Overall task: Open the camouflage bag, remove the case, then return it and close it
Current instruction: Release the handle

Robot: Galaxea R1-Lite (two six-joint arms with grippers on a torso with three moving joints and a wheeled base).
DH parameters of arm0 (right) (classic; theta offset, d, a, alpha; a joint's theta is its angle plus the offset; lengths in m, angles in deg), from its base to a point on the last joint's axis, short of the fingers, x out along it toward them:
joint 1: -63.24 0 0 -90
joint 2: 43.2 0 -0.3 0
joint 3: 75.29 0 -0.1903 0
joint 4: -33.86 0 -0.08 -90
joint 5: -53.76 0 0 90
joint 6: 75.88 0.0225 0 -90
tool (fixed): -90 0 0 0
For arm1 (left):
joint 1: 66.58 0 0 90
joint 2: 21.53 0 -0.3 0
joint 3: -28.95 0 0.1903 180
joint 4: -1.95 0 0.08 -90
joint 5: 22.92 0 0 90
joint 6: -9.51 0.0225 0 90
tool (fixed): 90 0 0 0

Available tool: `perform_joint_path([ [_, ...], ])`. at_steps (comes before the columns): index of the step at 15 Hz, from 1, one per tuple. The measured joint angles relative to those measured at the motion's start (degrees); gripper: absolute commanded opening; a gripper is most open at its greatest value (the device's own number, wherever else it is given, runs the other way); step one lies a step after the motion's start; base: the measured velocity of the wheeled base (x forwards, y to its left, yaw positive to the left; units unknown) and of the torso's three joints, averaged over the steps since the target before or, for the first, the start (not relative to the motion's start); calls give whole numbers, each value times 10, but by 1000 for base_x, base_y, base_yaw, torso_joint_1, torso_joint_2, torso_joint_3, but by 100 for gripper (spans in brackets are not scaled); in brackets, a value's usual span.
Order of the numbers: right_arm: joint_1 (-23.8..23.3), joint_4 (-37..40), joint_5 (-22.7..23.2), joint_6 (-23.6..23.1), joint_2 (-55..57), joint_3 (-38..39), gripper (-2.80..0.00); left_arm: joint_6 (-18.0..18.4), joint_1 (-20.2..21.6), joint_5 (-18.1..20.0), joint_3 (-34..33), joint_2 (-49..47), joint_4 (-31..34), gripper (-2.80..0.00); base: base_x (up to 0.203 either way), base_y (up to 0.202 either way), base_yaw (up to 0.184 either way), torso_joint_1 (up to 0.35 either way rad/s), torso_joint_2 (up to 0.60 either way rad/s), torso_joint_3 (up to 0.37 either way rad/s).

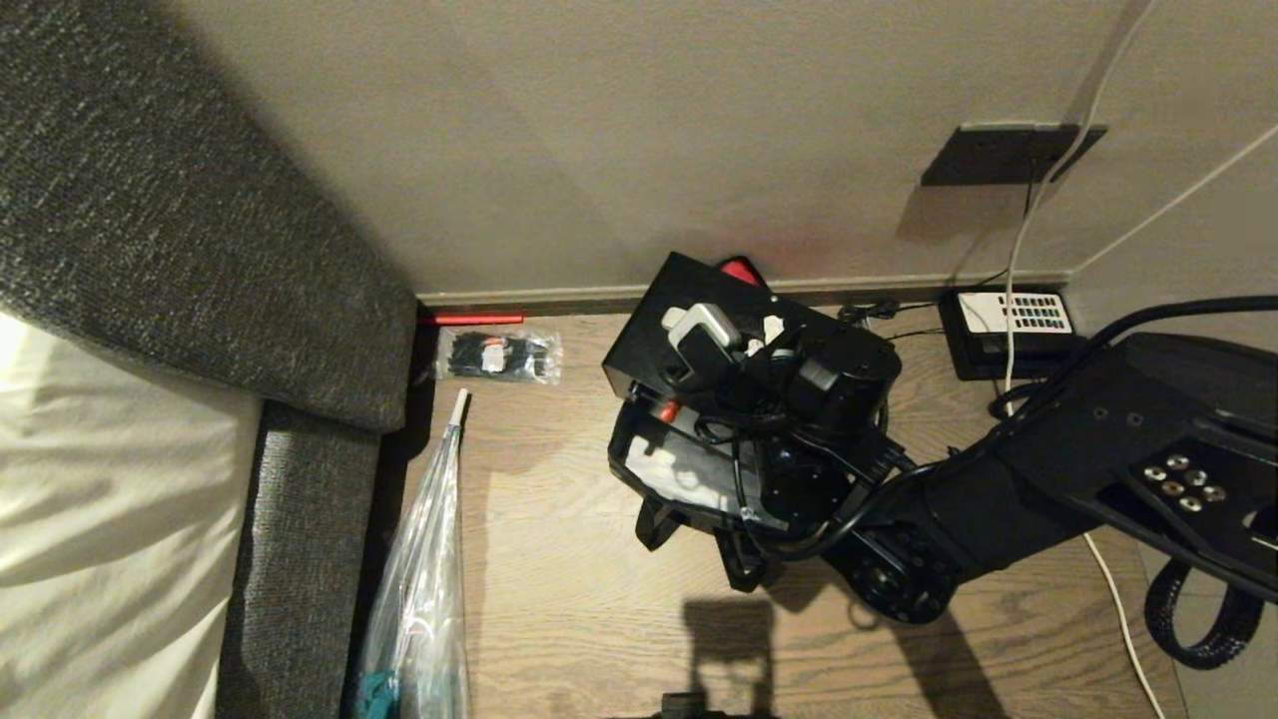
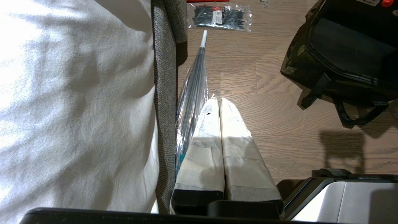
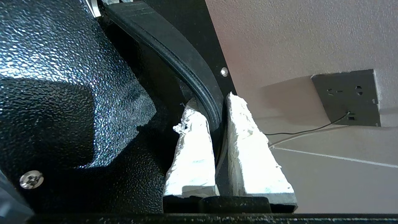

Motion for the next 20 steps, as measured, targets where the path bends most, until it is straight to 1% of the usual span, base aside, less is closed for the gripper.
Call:
perform_joint_path([
  [9, -26, 0, -4, -1, -13, 6, -280, 0, 0, 0, 0, 0, 0, -280, 0, 0, 0, 0, 0, 0],
  [20, -82, 2, -2, -2, -47, 27, -280, 0, 0, 0, 0, 0, 0, -280, 0, 0, 0, 0, 0, 0],
])
